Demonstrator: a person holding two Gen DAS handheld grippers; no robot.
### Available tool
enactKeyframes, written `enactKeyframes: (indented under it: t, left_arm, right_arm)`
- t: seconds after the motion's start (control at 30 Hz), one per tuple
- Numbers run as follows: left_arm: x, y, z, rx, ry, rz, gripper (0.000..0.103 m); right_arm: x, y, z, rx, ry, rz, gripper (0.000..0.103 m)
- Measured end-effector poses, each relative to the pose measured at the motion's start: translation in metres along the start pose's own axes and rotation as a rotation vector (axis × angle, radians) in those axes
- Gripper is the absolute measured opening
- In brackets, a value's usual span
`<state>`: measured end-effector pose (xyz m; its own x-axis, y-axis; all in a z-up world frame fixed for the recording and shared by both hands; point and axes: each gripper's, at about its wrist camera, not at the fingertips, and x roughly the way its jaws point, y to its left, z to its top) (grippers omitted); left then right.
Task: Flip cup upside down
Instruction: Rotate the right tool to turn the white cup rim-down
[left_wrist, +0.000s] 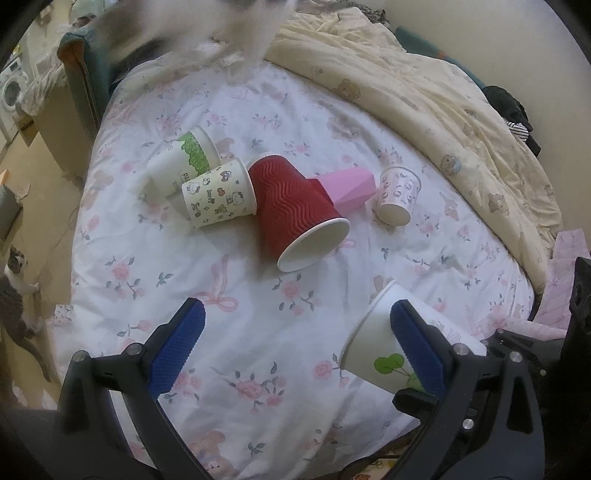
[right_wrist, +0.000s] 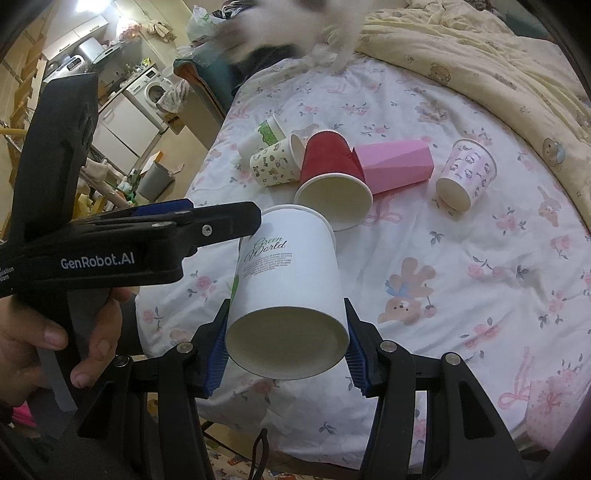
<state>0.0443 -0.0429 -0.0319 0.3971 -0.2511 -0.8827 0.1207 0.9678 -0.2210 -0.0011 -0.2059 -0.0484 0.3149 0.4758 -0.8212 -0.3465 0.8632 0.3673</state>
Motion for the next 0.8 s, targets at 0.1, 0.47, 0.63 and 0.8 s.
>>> enactKeyframes:
  t: [0.1, 0.47, 0.63, 0.8]
  left_arm:
    - [-0.002, 0.000, -0.001, -0.007, 0.009, -0.001, 0.099]
    - [-0.030, 0.027, -0.013, -0.029, -0.072, 0.164, 0.099]
    - [-0.028, 0.043, -0.020, -0.074, -0.062, 0.223, 0.099]
    - [-0.025, 0.055, -0.019, -0.123, -0.049, 0.221, 0.099]
  right_arm:
    - [0.002, -0.002, 0.001, -0.006, 0.009, -0.026, 0.056]
    - [-0.001, -0.039, 0.021, 0.083, 0.135, -0.083, 0.057]
    - [0.023, -0.036, 0.036, 0.044, 0.259, -0.093, 0.058]
    - [0.066, -0.029, 0.044, 0.018, 0.418, -0.073, 0.058]
